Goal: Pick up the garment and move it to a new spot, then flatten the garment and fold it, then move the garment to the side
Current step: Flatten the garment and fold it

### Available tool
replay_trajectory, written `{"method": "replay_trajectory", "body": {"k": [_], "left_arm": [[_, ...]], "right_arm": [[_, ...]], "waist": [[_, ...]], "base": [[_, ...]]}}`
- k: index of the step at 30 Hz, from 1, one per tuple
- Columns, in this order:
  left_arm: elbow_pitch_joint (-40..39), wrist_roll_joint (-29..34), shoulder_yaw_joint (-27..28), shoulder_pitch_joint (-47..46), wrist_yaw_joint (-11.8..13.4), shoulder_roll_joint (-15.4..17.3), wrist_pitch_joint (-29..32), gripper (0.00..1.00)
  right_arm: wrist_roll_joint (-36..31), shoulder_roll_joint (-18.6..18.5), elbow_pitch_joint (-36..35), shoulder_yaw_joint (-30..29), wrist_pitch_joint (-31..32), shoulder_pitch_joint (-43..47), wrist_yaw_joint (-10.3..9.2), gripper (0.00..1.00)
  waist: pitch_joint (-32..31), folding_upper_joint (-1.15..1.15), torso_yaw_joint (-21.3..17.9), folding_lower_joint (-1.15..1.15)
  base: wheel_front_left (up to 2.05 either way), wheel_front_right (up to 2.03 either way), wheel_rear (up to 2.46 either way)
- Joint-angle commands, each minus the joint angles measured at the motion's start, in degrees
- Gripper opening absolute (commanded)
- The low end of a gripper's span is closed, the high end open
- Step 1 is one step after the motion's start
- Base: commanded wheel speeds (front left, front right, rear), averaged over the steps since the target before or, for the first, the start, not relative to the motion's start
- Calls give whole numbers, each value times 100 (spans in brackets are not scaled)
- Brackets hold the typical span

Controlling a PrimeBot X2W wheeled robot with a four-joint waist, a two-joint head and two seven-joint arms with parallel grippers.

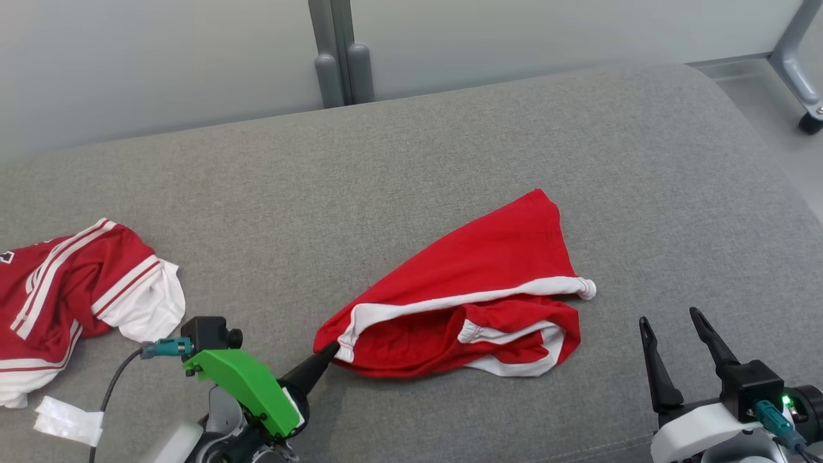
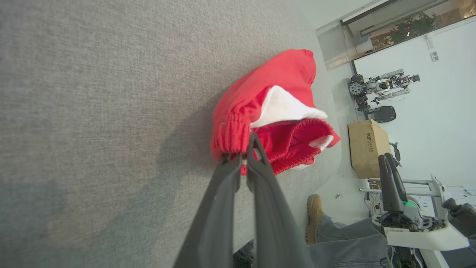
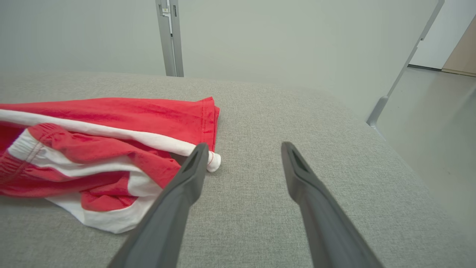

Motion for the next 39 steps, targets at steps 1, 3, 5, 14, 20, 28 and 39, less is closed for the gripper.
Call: {"method": "replay_trajectory", "body": {"k": [1,3,5,14,20,28,39], "left_arm": [[44,-109,28,130,-85,-8,36,91],[86,-190,58,116,-149,13,101,100],[121,-216,86,101,-211,68,93,100],[-109,1008,248,287,-74,481,-1411,100],[-584,1828,275,769,389,558,-2500,100],[-938,3040,843,1618,1067,507,-2868,100],[-1118,5013,2382,2764,852,-389,-2869,100]], "right_arm": [[-8,-29,-19,-8,-3,85,-6,100],[-3,-43,-15,-22,-3,109,-6,100],[9,-72,-20,-53,-3,148,-6,100],[-3,-211,-296,-320,-3,422,-6,100],[0,-291,-591,-406,-3,538,-6,100],[7,-258,-751,-362,-3,619,-6,100],[35,-128,-451,-340,-3,673,-6,100]], "waist": [[-66,0,66,0],[-100,0,94,0],[-151,0,135,0],[-405,0,447,0],[-601,0,668,0],[-736,0,860,0],[-757,0,867,0]], "base": [[0,0,0],[0,0,0],[0,0,0],[0,0,0],[0,0,0],[0,0,0],[0,0,0]]}}
